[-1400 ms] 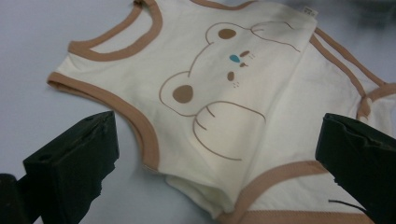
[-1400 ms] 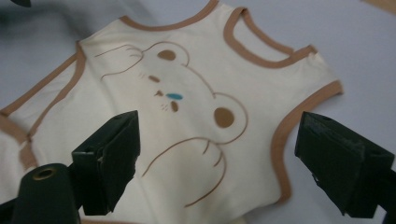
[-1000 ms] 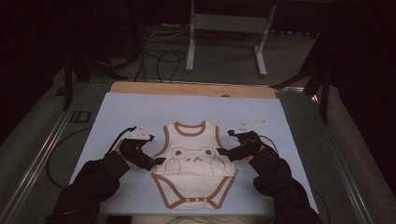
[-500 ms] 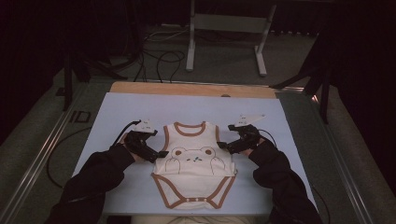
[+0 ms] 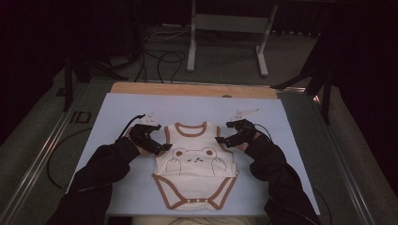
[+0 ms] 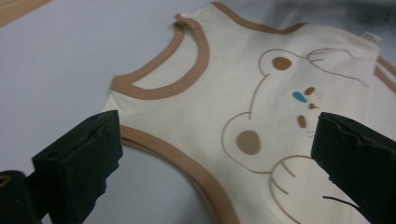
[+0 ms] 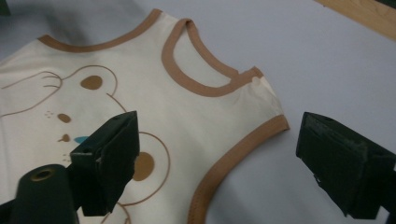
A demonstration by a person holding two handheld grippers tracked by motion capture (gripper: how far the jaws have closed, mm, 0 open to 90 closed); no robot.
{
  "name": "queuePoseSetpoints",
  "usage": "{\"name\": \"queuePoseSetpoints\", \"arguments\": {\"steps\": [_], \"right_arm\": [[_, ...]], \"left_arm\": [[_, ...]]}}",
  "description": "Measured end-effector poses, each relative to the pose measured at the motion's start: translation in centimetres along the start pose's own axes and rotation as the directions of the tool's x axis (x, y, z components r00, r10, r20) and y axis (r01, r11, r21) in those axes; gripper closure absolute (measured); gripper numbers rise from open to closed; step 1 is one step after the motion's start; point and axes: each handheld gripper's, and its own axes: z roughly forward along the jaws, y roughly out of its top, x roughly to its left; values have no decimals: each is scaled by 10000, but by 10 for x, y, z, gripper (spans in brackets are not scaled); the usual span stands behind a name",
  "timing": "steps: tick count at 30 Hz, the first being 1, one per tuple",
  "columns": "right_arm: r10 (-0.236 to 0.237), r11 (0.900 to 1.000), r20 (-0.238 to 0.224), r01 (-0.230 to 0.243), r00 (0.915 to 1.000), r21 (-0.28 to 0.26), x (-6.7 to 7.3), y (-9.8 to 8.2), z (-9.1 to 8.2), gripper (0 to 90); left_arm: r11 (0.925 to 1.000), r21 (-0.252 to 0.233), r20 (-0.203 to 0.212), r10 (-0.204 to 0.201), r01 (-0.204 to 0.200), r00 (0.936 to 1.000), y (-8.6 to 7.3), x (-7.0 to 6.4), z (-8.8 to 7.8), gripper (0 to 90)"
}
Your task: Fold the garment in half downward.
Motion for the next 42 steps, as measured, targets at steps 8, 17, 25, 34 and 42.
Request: {"name": "queuePoseSetpoints", "arguments": {"steps": [8, 17, 25, 34, 42], "right_arm": [[12, 9998, -137, -9, 9999, 220, -14, -1, 17, 204], [-16, 9993, -142, 21, 9999, 364, -26, 8, 32, 268], [233, 9984, -78, -229, 9997, 521, -36, 11, 45, 342], [464, 9972, 17, -464, 9989, 588, -47, 9, 53, 439], [556, 9944, 123, -565, 9984, 893, -50, 7, 64, 482]], "left_arm": [[9999, 24, -73, -124, 124, 9999, 2, 17, 11, 43], [9992, 173, -375, -364, 371, 9986, 2, 35, 29, 142], [9963, 530, -826, -630, 675, 9946, -1, 51, 40, 188], [9929, 810, -964, -789, 868, 9922, -3, 60, 54, 314], [9899, 1004, -1011, -894, 996, 9909, -5, 62, 64, 423]]}}
